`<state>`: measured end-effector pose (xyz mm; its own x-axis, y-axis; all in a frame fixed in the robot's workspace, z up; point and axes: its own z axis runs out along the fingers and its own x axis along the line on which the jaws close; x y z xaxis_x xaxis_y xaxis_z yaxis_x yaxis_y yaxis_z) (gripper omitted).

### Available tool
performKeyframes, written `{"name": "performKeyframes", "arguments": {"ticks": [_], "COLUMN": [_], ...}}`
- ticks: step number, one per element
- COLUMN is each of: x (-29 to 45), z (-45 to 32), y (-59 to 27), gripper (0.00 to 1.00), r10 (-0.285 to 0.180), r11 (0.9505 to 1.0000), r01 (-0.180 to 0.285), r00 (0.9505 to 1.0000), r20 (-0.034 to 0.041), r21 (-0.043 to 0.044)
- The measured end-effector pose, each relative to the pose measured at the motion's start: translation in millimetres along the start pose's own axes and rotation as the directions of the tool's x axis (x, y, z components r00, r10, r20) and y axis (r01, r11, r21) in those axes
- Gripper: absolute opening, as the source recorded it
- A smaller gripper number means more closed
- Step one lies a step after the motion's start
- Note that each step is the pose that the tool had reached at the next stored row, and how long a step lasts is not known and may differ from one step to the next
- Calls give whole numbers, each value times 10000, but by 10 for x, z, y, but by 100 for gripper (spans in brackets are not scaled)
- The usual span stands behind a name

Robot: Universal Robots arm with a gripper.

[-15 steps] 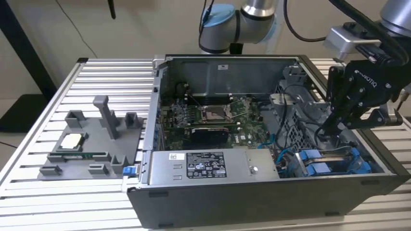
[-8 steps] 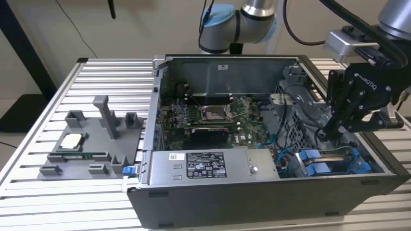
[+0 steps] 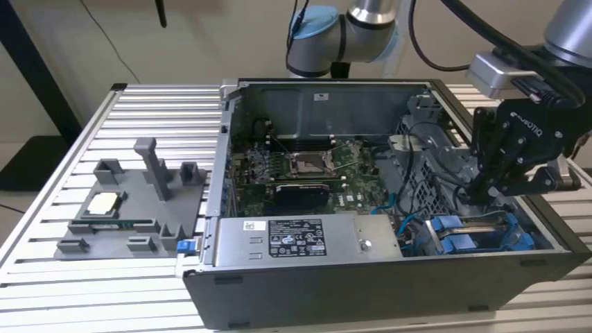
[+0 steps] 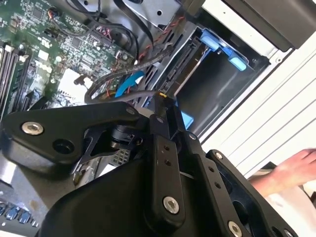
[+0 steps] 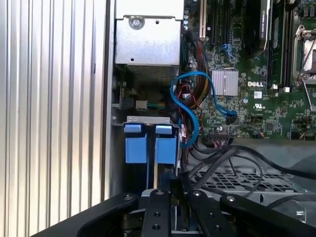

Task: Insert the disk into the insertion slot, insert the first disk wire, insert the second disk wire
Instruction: 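Insert the first disk wire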

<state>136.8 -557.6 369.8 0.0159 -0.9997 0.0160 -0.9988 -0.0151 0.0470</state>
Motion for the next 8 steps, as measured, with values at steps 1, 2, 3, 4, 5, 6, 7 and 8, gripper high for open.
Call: {"name": "performKeyframes", "arguments": {"ticks": [1, 2, 3, 4, 5, 6, 7, 8], "x": [0, 0, 0, 0, 0, 0, 0, 0], "z": [6, 12, 18, 23, 27, 28, 29, 29], "y": [-4, -8, -13, -15, -16, -16, -18, -18], "gripper": [19, 19, 19, 19, 19, 19, 19, 19], "r10": [0, 0, 1, 1, 3, 3, 1, 1], "r11": [10000, 10000, 10000, 10000, 10000, 10000, 10000, 10000], "r01": [0, 0, -1, -1, -3, -3, -1, -1], "r00": [10000, 10000, 10000, 10000, 10000, 10000, 10000, 10000], "r20": [-7, -10, -13, -19, -24, -25, -23, -23], "r21": [0, 0, 0, 0, 0, 0, 0, 0]}}
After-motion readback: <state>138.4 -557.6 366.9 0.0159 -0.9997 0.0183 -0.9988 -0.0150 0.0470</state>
